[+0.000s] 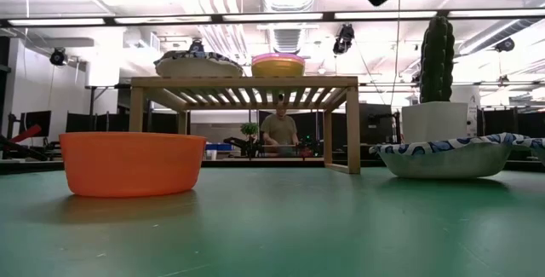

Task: Place and stack bowls onto a shelf
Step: Stack the large blue patterned bowl on top of the large blue patterned bowl on the shelf

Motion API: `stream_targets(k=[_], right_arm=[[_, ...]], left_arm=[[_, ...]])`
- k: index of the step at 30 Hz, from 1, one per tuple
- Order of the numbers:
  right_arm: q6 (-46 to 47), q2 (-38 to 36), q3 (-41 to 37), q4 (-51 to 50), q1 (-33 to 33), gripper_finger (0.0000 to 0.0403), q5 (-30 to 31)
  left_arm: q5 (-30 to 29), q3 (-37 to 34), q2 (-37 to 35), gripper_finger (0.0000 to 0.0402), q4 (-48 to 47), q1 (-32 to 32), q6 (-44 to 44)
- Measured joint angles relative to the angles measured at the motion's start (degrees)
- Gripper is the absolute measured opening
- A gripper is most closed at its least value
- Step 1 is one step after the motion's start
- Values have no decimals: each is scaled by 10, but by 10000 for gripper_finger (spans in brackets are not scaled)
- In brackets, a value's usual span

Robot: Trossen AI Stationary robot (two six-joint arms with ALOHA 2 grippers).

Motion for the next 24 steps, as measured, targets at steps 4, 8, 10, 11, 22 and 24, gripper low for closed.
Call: stream_targets(k=[4, 8, 10, 11, 22, 24], right_arm=[[118, 41, 85, -145, -15, 9, 0], [302, 75, 150, -323, -22, 9, -22], [391, 88, 170, -399, -25, 10, -37], [420, 92, 178, -425, -26, 13, -49], [586, 136, 184, -527, -76, 137, -72], [578, 155, 183, -532, -93, 159, -64]], left_arm=[[78, -52, -59, 123, -5, -1, -59], [163, -114, -111, 123, 38, -4, -85], [188, -145, -133, 123, 83, -8, -76], [195, -161, -143, 123, 110, -9, -61], [146, -205, -198, 123, 181, -10, 48], [146, -210, -201, 123, 179, -10, 48]])
